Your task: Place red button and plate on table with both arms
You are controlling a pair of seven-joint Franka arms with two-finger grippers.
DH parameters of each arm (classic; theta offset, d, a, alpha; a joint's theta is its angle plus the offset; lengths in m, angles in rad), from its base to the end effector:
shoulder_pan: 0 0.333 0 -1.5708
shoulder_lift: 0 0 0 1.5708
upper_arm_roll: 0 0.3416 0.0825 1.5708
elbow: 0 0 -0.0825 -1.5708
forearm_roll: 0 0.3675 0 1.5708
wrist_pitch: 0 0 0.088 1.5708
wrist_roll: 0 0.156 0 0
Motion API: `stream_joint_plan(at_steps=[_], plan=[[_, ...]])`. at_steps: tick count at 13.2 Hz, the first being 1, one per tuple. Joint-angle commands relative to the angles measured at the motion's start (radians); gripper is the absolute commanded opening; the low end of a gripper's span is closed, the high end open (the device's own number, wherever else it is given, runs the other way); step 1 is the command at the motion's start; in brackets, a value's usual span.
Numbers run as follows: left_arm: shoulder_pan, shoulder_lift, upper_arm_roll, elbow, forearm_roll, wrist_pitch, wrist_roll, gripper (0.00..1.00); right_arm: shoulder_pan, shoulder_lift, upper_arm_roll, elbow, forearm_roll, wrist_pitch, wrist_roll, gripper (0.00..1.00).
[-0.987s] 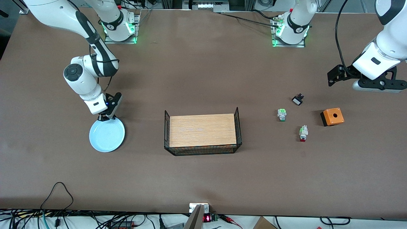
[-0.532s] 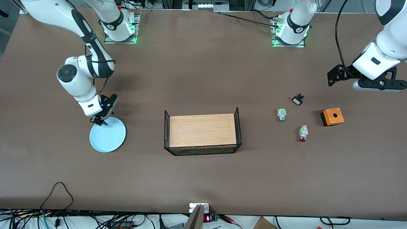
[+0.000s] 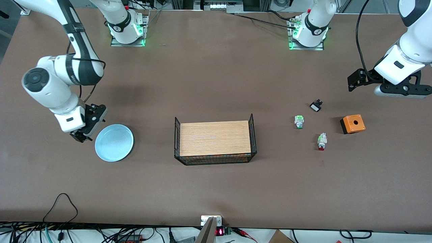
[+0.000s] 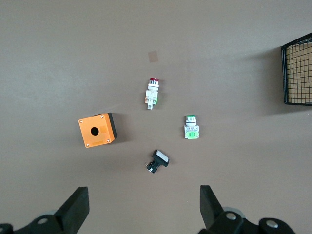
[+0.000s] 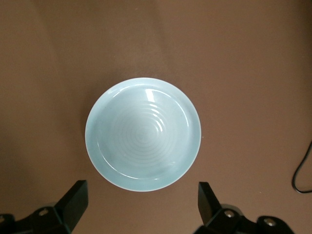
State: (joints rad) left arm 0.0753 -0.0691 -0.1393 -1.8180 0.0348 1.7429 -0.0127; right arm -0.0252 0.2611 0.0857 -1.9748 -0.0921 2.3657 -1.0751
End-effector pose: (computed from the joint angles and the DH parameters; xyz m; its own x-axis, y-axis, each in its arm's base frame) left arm 0.5214 -0.0304 0.5388 0.9984 -0.0568 -0.0063 -0.0571 -0.9974 -0.0439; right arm 0.6148 0.0311 0.3372 0.3679 0.9297 0.0172 0.9201 -0.3667 0.1378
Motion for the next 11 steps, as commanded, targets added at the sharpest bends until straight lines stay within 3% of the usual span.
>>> stream_joint_plan(at_steps=[1, 11], plan=[[0.011, 0.009, -0.003, 0.028, -0.015, -0.025, 0.010, 1.00, -0.009, 0.001, 0.006, 0.074, 0.023, -0.127, 0.090, 1.00], [0.008, 0.012, -0.003, 0.034, -0.015, -0.025, 0.010, 1.00, 0.002, -0.227, 0.017, 0.116, 0.023, -0.382, 0.634, 1.00]])
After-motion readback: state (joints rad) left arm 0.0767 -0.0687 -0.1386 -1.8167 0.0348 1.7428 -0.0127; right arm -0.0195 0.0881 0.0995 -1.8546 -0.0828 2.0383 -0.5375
